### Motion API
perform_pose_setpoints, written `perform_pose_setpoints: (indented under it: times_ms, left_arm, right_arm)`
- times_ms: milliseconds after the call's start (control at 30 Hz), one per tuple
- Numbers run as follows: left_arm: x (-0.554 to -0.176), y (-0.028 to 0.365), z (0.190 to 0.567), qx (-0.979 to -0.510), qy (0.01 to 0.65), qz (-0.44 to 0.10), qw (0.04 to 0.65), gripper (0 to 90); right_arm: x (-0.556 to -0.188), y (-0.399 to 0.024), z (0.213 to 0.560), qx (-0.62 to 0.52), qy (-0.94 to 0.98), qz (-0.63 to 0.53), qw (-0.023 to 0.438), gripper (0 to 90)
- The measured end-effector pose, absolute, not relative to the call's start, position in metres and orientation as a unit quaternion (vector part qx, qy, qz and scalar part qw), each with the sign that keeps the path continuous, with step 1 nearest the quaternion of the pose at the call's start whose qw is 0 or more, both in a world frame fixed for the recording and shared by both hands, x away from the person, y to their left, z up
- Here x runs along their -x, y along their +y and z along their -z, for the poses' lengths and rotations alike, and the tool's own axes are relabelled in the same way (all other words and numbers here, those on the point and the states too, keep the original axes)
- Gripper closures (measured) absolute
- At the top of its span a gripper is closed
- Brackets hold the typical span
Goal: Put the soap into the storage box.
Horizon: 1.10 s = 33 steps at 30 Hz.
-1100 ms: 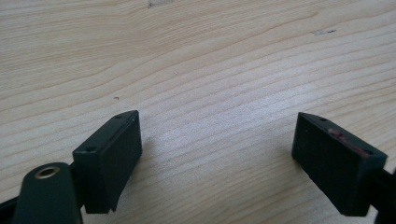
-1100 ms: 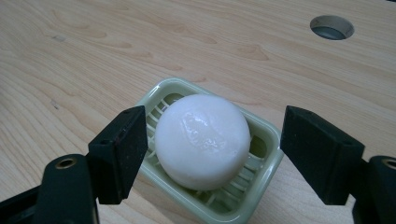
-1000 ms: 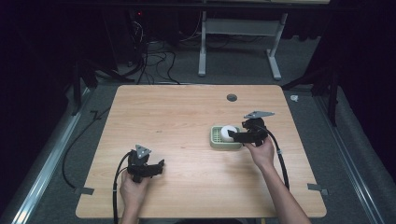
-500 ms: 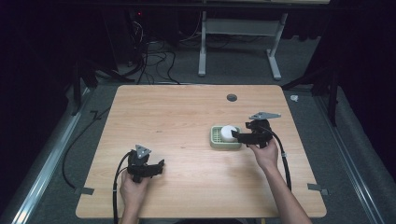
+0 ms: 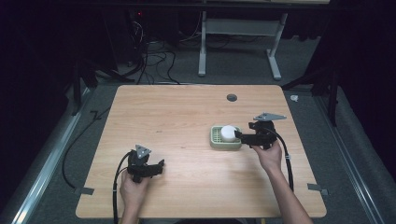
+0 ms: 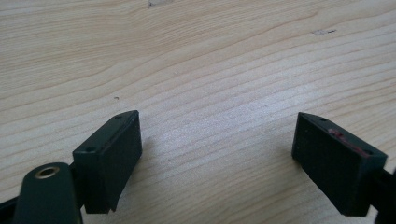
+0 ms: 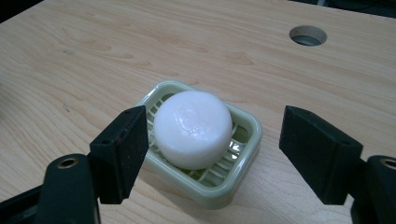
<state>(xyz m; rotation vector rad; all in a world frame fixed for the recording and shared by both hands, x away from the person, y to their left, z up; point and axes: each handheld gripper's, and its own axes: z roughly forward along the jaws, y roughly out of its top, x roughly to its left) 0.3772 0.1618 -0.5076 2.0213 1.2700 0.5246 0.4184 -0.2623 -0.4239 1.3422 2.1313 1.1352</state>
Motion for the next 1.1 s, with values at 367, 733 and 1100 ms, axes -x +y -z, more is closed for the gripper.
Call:
perform_pose_setpoints:
  times_ms: [367, 733, 1100]
  left_arm:
    - [-0.377, 0.162, 0.508, -0.777, 0.488, -0.202, 0.342, 16.5]
    - [-0.377, 0.162, 0.508, -0.777, 0.488, -0.202, 0.342, 16.4]
    - [-0.377, 0.162, 0.508, -0.777, 0.488, -0.202, 0.342, 16.5]
  right_arm:
    - [-0.410, -0.269, 0.418, -0.477, 0.750, -0.415, 0.193, 24.8]
    - [-0.400, -0.279, 0.416, -0.483, 0.745, -0.418, 0.194, 24.8]
    - [-0.387, -0.291, 0.413, -0.485, 0.734, -0.429, 0.202, 24.8]
